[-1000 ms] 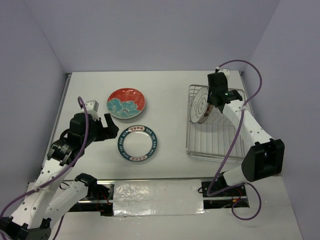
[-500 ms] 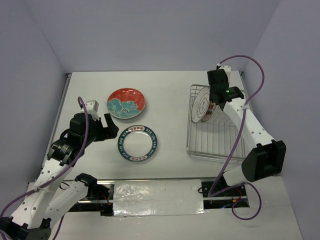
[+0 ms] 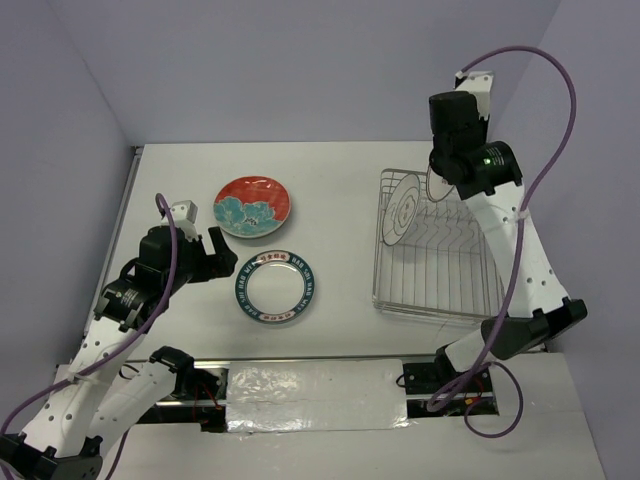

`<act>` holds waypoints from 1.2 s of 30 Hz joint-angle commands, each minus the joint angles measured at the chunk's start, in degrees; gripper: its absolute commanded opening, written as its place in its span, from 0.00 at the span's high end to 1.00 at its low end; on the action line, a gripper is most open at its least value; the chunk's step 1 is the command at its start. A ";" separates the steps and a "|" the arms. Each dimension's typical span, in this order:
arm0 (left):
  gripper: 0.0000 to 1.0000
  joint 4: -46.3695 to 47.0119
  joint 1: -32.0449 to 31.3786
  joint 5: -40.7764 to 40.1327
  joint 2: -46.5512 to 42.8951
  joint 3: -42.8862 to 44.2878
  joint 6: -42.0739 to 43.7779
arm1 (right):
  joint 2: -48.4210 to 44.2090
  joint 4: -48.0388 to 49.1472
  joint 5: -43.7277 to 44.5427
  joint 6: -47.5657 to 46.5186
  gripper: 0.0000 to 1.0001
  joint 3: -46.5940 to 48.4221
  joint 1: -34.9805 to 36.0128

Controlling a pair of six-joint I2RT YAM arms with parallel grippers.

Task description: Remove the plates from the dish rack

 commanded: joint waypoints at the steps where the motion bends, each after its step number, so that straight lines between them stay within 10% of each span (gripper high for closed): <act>1: 0.01 1.88 0.10 0.65 0.07 0.73 1.14 | -1.91 -2.89 14.42 -3.91 0.97 7.87 4.70; 7: 0.01 7.04 0.02 18.86 -2.63 1.26 3.52 | -6.65 -5.52 17.49 -5.07 0.98 12.98 18.68; 14: 0.00 27.35 -0.07 39.15 -8.72 -2.52 -6.66 | -28.96 21.55 -46.68 1.60 1.00 -23.45 19.84; 24: 0.09 25.34 -0.07 37.66 -3.88 -3.66 -6.32 | -35.49 47.72 -72.54 16.29 1.00 -47.47 20.10; 32: 0.81 25.69 -0.07 39.06 -0.98 -5.95 -6.58 | -33.12 53.89 -72.45 20.78 0.96 -50.65 20.71; 36: 0.97 25.62 -0.07 38.55 -0.89 -5.78 -7.11 | -32.33 55.30 -70.17 21.13 0.72 -52.40 20.72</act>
